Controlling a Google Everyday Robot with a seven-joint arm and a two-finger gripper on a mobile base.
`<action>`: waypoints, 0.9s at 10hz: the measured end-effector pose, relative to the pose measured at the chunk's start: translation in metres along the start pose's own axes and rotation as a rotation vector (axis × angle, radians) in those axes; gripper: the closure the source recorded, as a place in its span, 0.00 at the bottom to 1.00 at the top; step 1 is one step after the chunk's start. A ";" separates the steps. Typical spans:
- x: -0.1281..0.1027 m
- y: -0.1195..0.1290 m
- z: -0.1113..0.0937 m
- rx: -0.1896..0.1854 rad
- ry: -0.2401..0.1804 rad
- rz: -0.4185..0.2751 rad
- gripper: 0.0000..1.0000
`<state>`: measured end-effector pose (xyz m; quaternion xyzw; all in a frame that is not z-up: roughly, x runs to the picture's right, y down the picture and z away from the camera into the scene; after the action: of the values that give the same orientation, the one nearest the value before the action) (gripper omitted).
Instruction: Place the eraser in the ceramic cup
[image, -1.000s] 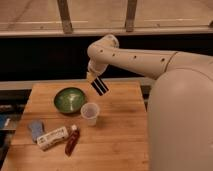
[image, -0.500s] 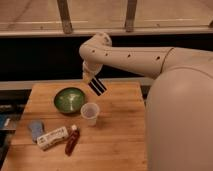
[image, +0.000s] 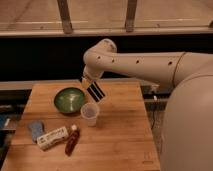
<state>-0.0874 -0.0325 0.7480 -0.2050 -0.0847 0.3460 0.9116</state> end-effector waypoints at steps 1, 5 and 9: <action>0.003 0.003 0.003 -0.014 -0.011 0.008 1.00; 0.007 0.023 0.020 -0.077 -0.021 0.029 1.00; 0.006 0.041 0.033 -0.128 -0.020 0.032 1.00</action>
<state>-0.1173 0.0097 0.7603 -0.2607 -0.1127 0.3563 0.8902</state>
